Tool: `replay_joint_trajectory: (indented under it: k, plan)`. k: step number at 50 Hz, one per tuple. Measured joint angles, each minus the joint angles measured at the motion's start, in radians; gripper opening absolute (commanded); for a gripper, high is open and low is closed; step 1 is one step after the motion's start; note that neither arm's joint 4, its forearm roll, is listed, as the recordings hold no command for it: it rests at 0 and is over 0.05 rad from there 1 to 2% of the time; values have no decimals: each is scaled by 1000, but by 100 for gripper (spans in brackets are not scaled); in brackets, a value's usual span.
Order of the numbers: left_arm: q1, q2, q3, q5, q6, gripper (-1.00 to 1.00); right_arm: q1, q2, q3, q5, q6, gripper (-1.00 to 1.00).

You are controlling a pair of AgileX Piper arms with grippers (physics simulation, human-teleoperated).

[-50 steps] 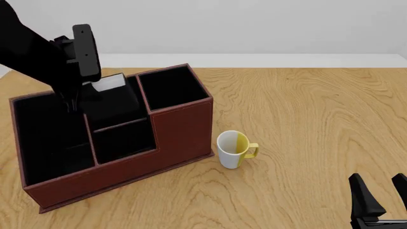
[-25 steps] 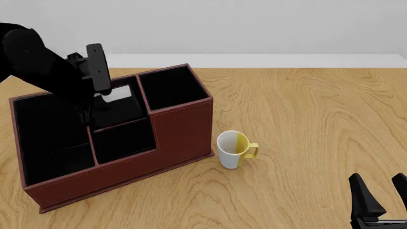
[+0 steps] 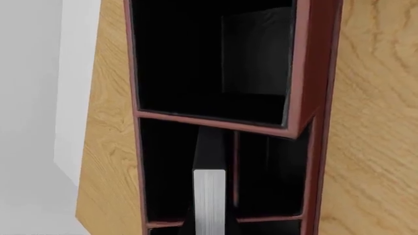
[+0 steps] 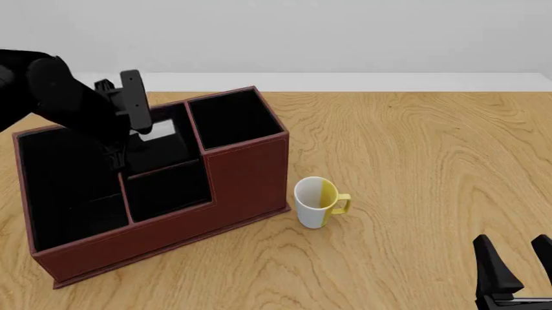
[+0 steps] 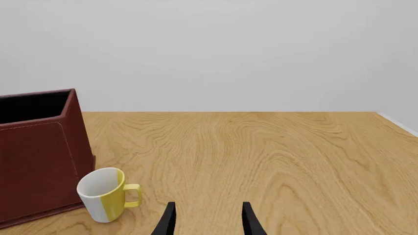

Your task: Pick up the book and place it in the front compartment of the caddy.

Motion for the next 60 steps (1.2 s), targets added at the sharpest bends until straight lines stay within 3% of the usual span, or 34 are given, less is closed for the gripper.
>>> replay_joint_trajectory:
  k: [21, 22, 60]
  plan:
    - [33, 56, 30, -95, 18, -100, 0, 0, 0, 0, 0, 100]
    - [34, 59, 31, -98, 19, 100, 0, 0, 0, 0, 0, 100]
    - [46, 20, 12, -107, 62, 100, 0, 0, 0, 0, 0, 100]
